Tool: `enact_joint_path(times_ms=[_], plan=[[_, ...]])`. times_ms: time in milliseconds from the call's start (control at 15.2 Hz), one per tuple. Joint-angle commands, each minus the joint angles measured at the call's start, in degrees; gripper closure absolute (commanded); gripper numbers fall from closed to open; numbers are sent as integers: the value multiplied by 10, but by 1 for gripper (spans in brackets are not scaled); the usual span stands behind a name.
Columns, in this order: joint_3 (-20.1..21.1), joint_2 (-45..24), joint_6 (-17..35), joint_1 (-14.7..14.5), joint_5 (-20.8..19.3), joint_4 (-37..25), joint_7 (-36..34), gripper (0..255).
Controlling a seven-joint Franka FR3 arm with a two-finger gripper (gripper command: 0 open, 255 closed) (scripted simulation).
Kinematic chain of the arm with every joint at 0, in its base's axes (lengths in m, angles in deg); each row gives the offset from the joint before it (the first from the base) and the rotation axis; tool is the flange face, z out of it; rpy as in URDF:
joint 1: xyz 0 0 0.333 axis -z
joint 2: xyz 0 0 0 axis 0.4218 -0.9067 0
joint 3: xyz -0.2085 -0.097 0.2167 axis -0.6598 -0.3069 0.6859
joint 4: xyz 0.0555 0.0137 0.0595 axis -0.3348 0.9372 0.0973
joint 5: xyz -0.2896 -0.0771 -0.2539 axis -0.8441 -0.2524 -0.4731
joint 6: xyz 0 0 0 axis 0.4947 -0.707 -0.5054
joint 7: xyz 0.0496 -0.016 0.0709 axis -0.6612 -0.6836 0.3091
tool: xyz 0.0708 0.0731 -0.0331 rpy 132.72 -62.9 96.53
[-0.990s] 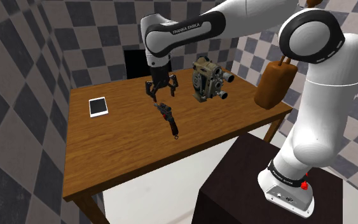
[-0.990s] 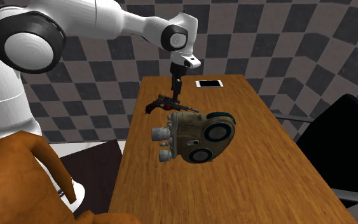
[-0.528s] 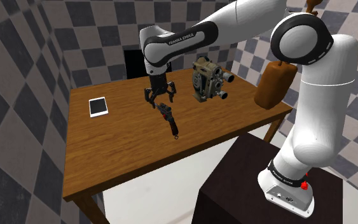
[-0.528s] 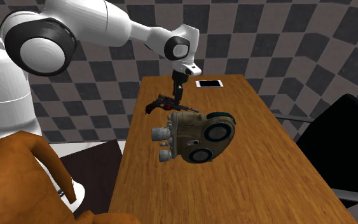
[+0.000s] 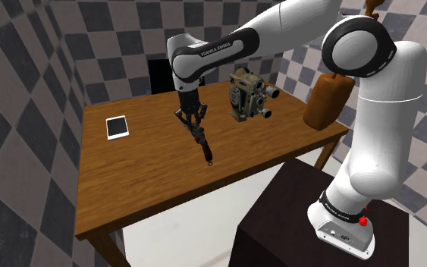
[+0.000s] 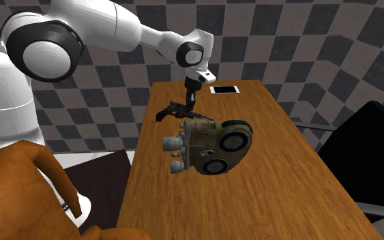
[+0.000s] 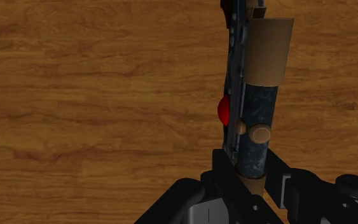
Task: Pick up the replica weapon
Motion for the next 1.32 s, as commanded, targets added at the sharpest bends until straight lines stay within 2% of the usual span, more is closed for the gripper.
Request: enact_joint_path(times_ms=[0,198,1254], plan=[[0,0,0,0,0,1,0,255],[0,0,0,0,0,1,0,255],[1,23,-108,0,3,-85,-3,255]])
